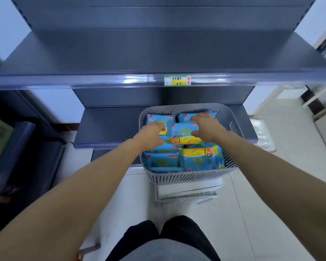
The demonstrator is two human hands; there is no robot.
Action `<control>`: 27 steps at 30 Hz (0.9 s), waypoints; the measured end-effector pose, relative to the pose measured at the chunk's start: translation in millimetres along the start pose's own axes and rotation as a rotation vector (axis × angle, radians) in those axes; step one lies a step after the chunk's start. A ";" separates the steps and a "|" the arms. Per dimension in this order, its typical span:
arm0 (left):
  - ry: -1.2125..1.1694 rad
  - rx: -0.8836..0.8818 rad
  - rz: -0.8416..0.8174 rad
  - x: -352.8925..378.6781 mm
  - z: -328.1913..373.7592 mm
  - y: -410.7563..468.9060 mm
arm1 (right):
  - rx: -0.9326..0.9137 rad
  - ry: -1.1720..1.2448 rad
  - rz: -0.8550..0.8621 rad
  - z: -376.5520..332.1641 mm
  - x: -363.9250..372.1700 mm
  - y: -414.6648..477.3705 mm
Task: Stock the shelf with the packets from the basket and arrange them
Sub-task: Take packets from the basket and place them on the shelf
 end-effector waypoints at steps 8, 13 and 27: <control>0.304 -0.022 -0.119 30.8 -17.7 19.8 | 0.006 -0.044 -0.113 19.7 35.4 23.6; 0.363 -0.063 -0.186 36.7 -15.9 25.2 | 0.040 -0.045 -0.110 28.1 36.2 35.8; -0.051 -0.129 0.087 -123.7 17.0 6.1 | -0.129 0.154 0.152 -2.4 -131.7 49.8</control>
Point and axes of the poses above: each hand's wrist, its own y-axis towards the middle knuckle, its own x-axis out of the palm, z = x × y, the point moved 3 cm from there along y, towards the middle knuckle, and after that the axes turned 5 degrees about -x, right-handed, at the moved point
